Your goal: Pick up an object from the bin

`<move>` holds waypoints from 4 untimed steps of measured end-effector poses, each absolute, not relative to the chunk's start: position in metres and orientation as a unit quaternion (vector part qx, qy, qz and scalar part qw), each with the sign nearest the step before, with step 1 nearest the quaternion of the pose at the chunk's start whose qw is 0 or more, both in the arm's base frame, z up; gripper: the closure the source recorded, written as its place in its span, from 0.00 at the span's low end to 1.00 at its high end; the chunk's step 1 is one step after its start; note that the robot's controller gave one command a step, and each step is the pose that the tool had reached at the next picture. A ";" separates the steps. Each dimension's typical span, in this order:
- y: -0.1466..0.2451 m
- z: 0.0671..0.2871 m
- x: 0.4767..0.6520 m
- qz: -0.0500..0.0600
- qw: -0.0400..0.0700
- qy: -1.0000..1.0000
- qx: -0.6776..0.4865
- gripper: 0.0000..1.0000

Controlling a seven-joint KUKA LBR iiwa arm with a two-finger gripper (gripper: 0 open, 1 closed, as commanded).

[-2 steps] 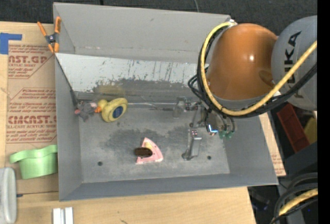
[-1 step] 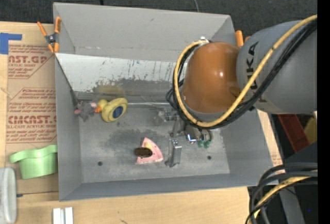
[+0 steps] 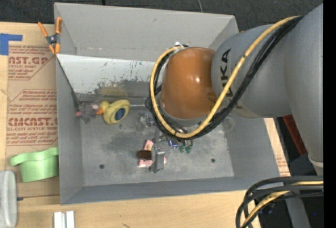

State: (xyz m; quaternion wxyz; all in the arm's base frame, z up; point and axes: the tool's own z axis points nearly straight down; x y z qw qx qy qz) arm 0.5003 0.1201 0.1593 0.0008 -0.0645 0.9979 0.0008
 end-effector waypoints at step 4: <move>0.092 0.055 0.493 0.001 0.007 0.998 -0.054 1.00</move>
Offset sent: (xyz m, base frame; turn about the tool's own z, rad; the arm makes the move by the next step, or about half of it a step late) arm -0.0132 -0.0346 -0.0893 -0.0311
